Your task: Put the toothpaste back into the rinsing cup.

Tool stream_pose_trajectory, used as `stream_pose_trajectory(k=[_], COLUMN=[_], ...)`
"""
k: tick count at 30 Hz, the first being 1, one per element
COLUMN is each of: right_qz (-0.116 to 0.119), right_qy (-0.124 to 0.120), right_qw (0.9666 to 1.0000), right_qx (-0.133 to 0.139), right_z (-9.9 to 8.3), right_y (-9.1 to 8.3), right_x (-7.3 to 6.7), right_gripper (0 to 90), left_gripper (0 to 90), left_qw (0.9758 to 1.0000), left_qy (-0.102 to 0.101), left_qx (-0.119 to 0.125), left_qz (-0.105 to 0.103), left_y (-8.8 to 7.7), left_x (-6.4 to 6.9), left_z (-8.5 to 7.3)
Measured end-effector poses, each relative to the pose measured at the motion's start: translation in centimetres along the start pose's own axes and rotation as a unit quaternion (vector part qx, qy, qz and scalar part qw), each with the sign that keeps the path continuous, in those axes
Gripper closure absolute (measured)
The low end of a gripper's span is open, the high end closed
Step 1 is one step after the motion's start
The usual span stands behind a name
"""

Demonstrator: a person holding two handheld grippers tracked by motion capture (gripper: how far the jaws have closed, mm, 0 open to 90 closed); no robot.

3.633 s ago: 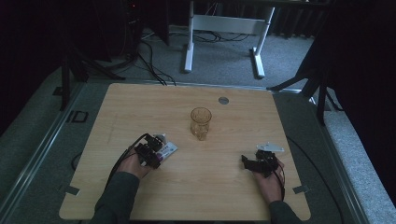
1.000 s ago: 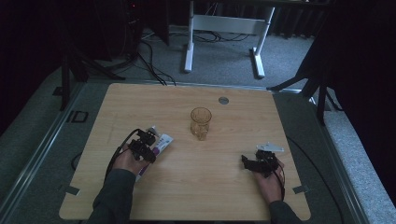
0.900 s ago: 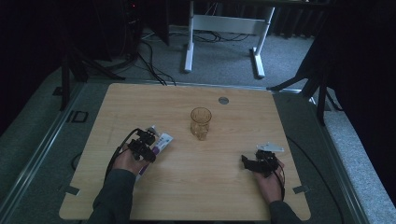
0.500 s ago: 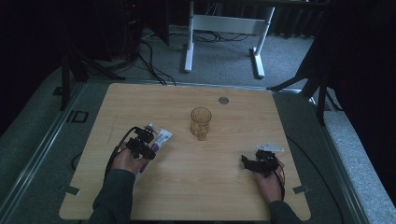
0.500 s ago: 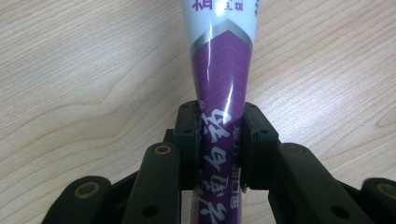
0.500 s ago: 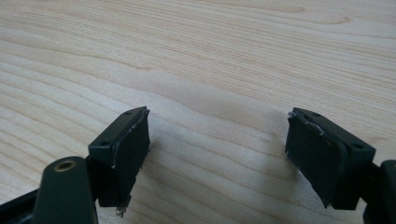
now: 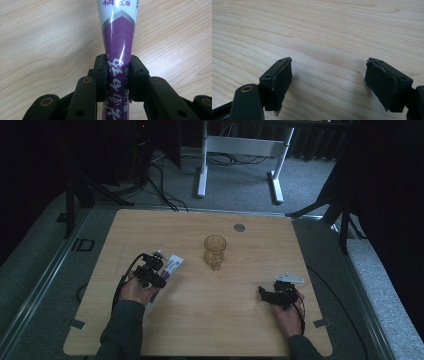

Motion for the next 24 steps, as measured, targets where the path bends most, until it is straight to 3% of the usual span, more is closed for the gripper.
stream_pose_trajectory(k=[24], right_qz=[0.0], right_qy=[0.0], right_qw=[1.0], right_qx=[0.0], right_z=[0.0], right_y=[0.0], right_x=[0.0], right_gripper=[21.6], left_gripper=[71.9], left_qw=[0.9991], left_qy=[-0.001], left_qx=[0.042], left_qz=[-0.003], left_y=[-0.6], left_x=[0.8], left_z=[1.2])
Point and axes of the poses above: each handheld gripper's, and its own axes: y roughly forward along the jaws, z roughly out of its top, x roughly to its right, the point moved 6 cm from there along y, roughly forward along the jaws, and after that the axes turned 10 degrees about -z, right-handed, at the moved point
